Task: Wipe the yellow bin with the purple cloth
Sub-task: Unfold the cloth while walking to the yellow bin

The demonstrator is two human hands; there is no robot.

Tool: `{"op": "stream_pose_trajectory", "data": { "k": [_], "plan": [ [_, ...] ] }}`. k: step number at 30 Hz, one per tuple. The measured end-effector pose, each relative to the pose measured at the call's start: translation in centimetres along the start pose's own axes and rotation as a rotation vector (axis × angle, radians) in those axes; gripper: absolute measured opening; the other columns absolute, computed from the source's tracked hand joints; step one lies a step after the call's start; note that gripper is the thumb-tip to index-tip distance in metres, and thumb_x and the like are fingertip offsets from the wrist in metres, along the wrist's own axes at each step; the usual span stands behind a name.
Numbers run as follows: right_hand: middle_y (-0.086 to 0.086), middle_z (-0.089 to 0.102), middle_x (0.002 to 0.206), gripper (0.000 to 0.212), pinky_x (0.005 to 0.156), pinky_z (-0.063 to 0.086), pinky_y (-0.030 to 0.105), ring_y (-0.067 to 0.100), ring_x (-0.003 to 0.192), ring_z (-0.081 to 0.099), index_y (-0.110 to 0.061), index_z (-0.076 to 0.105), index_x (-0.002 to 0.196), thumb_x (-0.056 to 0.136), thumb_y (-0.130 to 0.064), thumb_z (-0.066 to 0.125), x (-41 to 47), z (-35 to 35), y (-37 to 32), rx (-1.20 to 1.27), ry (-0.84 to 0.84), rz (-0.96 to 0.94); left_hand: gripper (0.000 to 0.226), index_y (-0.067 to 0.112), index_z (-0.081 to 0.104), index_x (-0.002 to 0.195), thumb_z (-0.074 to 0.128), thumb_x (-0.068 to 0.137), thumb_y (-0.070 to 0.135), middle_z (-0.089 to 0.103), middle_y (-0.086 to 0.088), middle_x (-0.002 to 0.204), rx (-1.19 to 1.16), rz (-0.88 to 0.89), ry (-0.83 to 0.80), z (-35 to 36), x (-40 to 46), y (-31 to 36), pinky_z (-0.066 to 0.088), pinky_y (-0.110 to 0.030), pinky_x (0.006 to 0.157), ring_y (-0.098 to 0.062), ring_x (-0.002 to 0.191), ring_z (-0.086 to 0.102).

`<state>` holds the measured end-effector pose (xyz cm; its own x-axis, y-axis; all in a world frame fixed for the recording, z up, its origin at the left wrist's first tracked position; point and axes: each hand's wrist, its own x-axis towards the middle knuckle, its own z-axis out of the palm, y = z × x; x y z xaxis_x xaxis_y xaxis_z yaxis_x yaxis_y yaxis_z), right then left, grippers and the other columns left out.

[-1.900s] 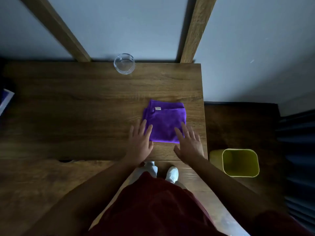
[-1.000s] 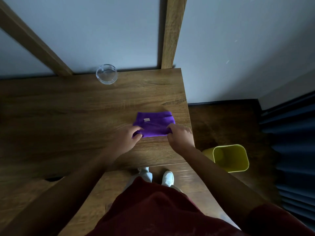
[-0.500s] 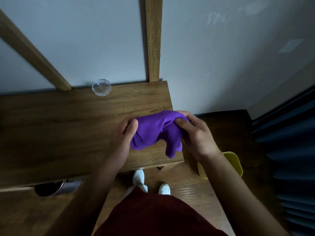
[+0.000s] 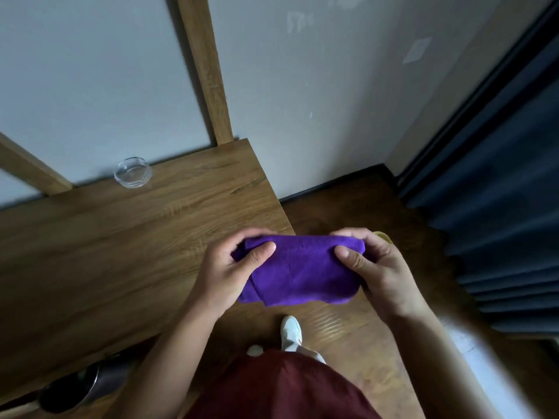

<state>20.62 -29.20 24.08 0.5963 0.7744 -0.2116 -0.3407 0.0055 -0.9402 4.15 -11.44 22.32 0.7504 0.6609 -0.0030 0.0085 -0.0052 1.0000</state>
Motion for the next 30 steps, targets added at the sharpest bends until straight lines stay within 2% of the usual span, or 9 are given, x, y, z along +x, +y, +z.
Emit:
{"op": "stream_pose_trajectory", "data": {
  "k": [2,5,7,10,12,17,21,24,30],
  "plan": [
    [0.003,0.074,0.096,0.041,0.076,0.057,0.027,0.016,0.088,0.069,-0.024,0.076,0.106,0.07,-0.038,0.09,-1.1,0.9,1.1,-0.015,0.014,-0.03,0.016,0.034,0.078,0.096,0.075,0.087,0.022,0.078,0.008,0.105,-0.021,-0.004,0.0,-0.5,-0.7,0.3,0.051,-0.023,0.092,-0.008,0.104,0.071],
    [0.002,0.065,0.09,0.059,0.071,0.054,0.03,0.018,0.081,0.064,-0.03,0.064,0.13,0.076,-0.023,0.086,-2.9,2.4,1.8,-0.236,-0.007,-0.074,0.02,0.032,0.074,0.106,0.072,0.089,0.022,0.075,0.013,0.116,-0.001,0.047,-0.025,-0.8,-1.9,0.8,0.048,-0.021,0.099,-0.006,0.117,0.066],
    [-0.001,0.066,0.092,0.063,0.072,0.055,0.032,0.016,0.081,0.065,-0.027,0.06,0.135,0.078,-0.019,0.087,-4.5,3.1,2.1,-0.343,-0.037,-0.077,0.023,0.038,0.073,0.108,0.071,0.091,0.022,0.074,0.013,0.119,-0.008,0.059,-0.076,-0.7,-2.6,0.9,0.049,-0.023,0.1,-0.008,0.12,0.065],
    [0.001,0.072,0.116,0.046,0.087,0.06,0.041,0.022,0.104,0.071,-0.016,0.066,0.13,0.087,-0.014,0.08,-7.3,2.9,2.9,-0.344,-0.034,-0.084,0.023,0.04,0.076,0.1,0.069,0.091,0.019,0.076,0.011,0.111,-0.017,0.047,-0.161,0.0,-3.3,1.0,0.049,-0.022,0.094,-0.009,0.111,0.069],
    [0.006,0.073,0.119,0.033,0.09,0.059,0.045,0.026,0.109,0.07,-0.011,0.071,0.124,0.091,-0.012,0.074,-9.5,1.9,3.5,-0.321,0.059,-0.1,0.021,0.038,0.077,0.097,0.07,0.091,0.018,0.077,0.01,0.106,-0.015,0.033,-0.238,1.0,-3.9,1.0,0.051,-0.021,0.091,-0.008,0.105,0.07],
    [0.0,0.075,0.106,0.023,0.081,0.053,0.023,0.012,0.098,0.069,-0.017,0.076,0.116,0.094,-0.015,0.069,-14.8,-1.5,4.6,-0.313,0.252,-0.131,0.022,0.033,0.075,0.108,0.076,0.087,0.027,0.076,0.002,0.109,0.04,-0.036,-0.44,4.8,-5.3,0.3,0.053,-0.039,0.097,-0.021,0.106,0.07],
    [-0.003,0.074,0.1,0.016,0.089,0.046,0.013,0.008,0.097,0.066,-0.022,0.077,0.107,0.093,-0.02,0.069,-18.1,-4.9,5.3,-0.335,0.392,-0.18,0.023,0.029,0.075,0.108,0.076,0.085,0.026,0.076,0.007,0.11,0.093,-0.054,-0.615,9.4,-5.7,0.6,0.052,-0.021,0.092,-0.013,0.106,0.07],
    [-0.001,0.074,0.11,0.017,0.087,0.052,0.025,0.013,0.103,0.068,-0.016,0.075,0.11,0.096,-0.017,0.066,-20.2,-8.1,5.5,-0.272,0.451,-0.173,0.018,0.026,0.075,0.105,0.075,0.087,0.025,0.077,0.006,0.107,0.136,-0.065,-0.698,13.9,-6.1,0.3,0.056,-0.025,0.089,-0.016,0.104,0.071],
    [-0.008,0.075,0.112,0.023,0.087,0.052,0.022,0.008,0.105,0.069,-0.02,0.073,0.118,0.097,-0.016,0.063,-24.6,-15.7,4.3,-0.236,0.556,-0.158,0.01,0.019,0.073,0.099,0.071,0.089,0.018,0.075,0.011,0.098,0.158,-0.045,-0.76,24.1,-8.0,-0.4,0.052,-0.015,0.079,-0.01,0.097,0.07]
  ]
}}
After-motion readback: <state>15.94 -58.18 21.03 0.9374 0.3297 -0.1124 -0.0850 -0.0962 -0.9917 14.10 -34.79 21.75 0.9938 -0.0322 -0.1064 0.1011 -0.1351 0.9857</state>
